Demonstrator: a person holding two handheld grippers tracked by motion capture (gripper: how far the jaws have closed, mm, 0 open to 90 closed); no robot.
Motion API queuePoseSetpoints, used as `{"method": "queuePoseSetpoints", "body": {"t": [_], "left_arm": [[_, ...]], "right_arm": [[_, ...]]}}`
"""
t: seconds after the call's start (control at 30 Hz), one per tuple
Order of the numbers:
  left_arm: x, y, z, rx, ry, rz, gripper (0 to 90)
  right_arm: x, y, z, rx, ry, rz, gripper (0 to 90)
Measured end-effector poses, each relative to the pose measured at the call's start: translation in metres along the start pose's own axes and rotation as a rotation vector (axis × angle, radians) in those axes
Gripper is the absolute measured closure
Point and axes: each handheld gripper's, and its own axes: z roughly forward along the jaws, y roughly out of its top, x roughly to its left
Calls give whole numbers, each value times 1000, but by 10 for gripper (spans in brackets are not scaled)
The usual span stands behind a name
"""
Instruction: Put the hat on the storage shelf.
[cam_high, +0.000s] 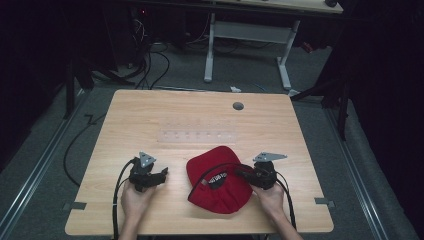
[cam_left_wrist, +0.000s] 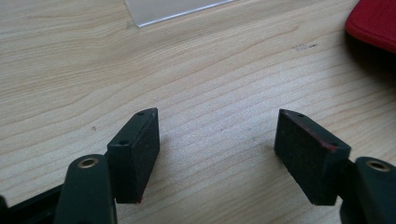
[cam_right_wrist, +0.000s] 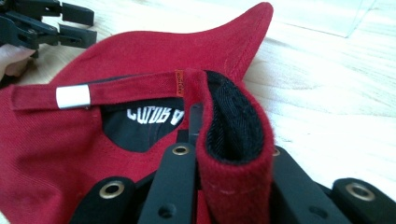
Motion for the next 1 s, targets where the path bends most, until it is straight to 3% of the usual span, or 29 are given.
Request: {"method": "queuePoseSetpoints", "body": {"t": [0.47, 0.73, 1.0], "left_arm": [[0, 0, 0, 2, -2, 1, 304], [-1, 0, 0, 6, -6, 2, 293], [-1, -1, -2, 16, -31, 19, 276]], "right_arm": [[-2, 8, -19, -47, 14, 17, 837], [-7, 12, -33, -65, -2, 28, 836], [-10, 19, -45, -86, -7, 38, 837]]}}
